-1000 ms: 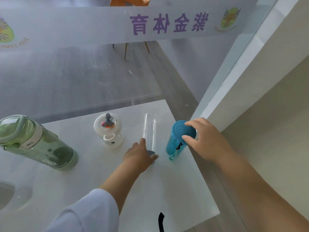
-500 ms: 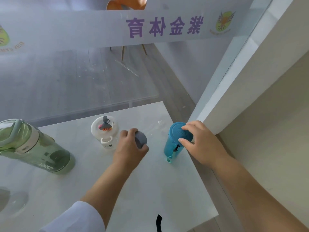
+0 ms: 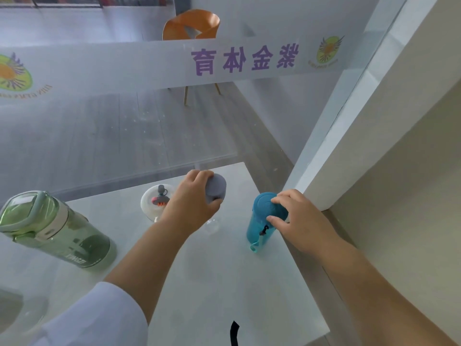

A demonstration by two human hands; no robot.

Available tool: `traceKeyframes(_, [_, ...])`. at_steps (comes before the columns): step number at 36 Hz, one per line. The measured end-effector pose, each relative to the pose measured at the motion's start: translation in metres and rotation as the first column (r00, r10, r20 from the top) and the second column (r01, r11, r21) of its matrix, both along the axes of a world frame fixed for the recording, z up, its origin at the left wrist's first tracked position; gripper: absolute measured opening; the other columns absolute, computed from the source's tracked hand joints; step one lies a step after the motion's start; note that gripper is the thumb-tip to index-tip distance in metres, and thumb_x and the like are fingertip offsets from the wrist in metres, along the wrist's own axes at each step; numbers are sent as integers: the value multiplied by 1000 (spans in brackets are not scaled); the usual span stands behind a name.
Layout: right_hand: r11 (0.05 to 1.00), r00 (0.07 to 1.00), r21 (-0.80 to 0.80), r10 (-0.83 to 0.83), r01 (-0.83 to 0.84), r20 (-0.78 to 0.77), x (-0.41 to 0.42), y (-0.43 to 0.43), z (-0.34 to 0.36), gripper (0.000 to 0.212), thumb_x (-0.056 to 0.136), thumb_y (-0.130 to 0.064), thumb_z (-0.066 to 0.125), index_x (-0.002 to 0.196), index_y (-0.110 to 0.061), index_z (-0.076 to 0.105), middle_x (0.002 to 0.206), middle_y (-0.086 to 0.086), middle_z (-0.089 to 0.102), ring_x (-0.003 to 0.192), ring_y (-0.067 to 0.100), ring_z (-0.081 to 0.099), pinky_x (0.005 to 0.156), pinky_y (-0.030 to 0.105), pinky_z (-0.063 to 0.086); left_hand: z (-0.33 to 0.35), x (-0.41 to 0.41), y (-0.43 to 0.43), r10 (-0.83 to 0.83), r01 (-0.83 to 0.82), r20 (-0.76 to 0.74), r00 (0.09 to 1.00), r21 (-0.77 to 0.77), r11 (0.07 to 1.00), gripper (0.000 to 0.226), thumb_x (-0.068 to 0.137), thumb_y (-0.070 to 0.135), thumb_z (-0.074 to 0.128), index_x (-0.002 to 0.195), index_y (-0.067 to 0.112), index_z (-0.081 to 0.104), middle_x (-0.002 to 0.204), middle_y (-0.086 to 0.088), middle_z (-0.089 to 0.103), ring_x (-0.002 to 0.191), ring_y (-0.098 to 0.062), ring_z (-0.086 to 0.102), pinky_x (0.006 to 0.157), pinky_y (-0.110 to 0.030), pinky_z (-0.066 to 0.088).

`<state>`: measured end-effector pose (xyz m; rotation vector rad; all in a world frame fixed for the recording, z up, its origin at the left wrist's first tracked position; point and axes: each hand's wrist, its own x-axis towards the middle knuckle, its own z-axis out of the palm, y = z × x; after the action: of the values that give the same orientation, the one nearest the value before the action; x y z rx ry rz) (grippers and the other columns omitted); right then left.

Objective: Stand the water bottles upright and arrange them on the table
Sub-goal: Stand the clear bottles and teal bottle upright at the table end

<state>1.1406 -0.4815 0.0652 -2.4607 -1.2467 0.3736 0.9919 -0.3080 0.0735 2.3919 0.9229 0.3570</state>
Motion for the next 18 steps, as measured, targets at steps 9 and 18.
traceKeyframes(9, [1000, 1000, -12, 19, -19, 3, 0, 0, 1, 41, 88, -34, 59, 123, -15, 53, 127, -3, 48, 111, 16, 53, 94, 35, 50, -4, -2, 5, -48, 51, -60, 997, 48, 998, 59, 84, 25, 66, 137, 19, 41, 135, -1, 45, 116, -21, 51, 88, -18, 34])
traceKeyframes(18, [999, 1000, -32, 23, -23, 2, 0, 0, 3, 44, 88, -37, 59, 126, -18, 51, 129, -5, 47, 112, 14, 52, 95, 34, 50, -4, -7, 1, -42, 44, -60, 997, 39, 998, 59, 84, 28, 66, 136, 23, 39, 135, 2, 46, 115, -18, 50, 85, -16, 32])
